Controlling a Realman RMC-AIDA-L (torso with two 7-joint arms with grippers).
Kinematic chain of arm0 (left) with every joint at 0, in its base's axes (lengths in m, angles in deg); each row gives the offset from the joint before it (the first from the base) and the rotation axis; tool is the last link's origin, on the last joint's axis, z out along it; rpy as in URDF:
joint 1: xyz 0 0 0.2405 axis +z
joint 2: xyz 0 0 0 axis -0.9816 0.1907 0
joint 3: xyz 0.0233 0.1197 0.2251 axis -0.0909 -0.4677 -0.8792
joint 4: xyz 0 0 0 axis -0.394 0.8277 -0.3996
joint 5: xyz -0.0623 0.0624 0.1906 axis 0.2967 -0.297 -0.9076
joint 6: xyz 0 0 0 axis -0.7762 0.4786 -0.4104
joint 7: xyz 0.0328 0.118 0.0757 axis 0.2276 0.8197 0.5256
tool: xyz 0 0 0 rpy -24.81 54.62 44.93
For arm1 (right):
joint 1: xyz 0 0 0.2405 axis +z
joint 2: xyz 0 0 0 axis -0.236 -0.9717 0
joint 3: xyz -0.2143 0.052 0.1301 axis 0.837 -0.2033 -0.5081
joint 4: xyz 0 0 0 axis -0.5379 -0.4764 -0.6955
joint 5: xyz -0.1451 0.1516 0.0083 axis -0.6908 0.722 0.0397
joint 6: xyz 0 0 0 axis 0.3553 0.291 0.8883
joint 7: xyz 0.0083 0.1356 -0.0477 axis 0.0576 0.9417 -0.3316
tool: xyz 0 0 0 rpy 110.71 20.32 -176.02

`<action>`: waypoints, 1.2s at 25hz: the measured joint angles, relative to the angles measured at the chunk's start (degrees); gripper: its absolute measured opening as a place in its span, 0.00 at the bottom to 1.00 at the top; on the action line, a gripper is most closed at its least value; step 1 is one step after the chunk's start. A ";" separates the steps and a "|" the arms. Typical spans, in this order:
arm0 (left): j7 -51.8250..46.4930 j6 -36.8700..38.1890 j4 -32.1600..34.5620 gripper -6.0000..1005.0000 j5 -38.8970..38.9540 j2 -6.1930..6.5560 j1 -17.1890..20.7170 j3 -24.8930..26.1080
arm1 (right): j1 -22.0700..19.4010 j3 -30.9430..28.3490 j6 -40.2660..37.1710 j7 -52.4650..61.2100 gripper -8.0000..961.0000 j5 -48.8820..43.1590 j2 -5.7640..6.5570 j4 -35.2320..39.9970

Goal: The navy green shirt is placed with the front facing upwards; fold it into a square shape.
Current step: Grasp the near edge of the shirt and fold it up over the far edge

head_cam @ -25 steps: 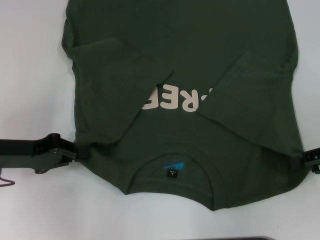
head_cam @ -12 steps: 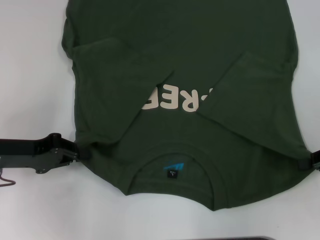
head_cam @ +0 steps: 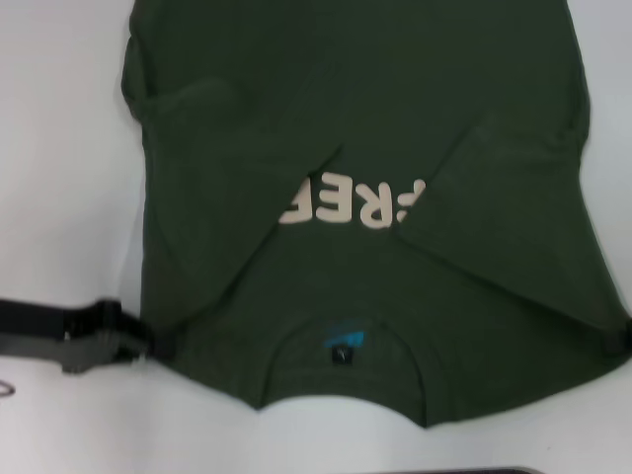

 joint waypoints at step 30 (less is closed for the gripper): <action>0.11 5.70 -1.16 0.04 -2.97 1.48 -13.16 5.59 | 9.88 -3.18 -5.19 2.06 0.06 2.25 1.76 3.63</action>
